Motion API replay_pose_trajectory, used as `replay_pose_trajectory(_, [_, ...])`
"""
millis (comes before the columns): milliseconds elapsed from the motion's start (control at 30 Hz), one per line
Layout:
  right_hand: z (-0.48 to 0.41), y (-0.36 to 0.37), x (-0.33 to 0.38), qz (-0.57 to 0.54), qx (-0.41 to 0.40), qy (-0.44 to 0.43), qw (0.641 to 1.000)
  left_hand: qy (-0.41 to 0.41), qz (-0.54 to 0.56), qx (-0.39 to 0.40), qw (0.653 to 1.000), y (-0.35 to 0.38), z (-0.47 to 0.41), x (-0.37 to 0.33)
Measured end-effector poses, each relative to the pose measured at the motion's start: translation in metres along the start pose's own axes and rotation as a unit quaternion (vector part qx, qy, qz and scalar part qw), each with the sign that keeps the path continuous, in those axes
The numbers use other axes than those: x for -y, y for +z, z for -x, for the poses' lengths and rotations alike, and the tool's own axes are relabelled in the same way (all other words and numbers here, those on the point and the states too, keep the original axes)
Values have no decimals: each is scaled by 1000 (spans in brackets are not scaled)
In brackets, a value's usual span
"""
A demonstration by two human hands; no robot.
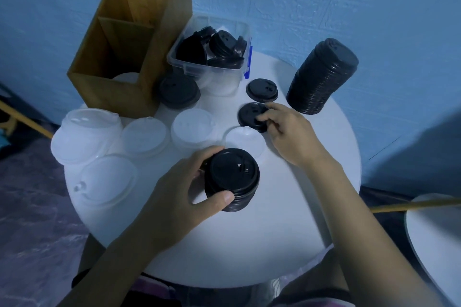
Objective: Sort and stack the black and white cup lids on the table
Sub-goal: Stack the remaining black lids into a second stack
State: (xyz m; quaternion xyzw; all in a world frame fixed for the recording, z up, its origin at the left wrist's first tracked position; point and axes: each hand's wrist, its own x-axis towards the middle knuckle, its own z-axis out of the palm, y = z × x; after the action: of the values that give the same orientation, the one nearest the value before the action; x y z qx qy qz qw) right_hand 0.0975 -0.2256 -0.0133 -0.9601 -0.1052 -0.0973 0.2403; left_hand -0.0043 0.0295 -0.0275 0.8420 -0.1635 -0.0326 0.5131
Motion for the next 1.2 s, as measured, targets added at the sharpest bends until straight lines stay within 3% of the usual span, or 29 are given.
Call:
replay_pose_trajectory(300, [22, -18, -17, -73, -5, 117, 990, 16, -25, 27, 999, 0, 2, -2])
replay_pose_trajectory(433, [13, -14, -15, -108, -7, 115, 987, 22, -21, 23, 999, 0, 4, -4])
replay_pose_trajectory(567, [8, -24, -7, -198, -63, 126, 970, 24, -19, 25, 999, 0, 3, -5])
replay_pose_trajectory(700, [40, -37, 1, -251, -12, 135, 959, 25, -18, 26, 999, 0, 2, -4])
replay_pose_trajectory(833, [75, -27, 2, -212, 42, 135, 967, 27, -18, 26, 999, 0, 1, -5])
replay_pose_trajectory(1067, [36, -2, 22, -140, 15, 102, 985, 32, -18, 23, 999, 0, 1, -6])
replay_pose_trajectory(1200, [29, -8, 32, -247, -26, 109, 962, 16, -21, 15, 1000, 0, 0, -6])
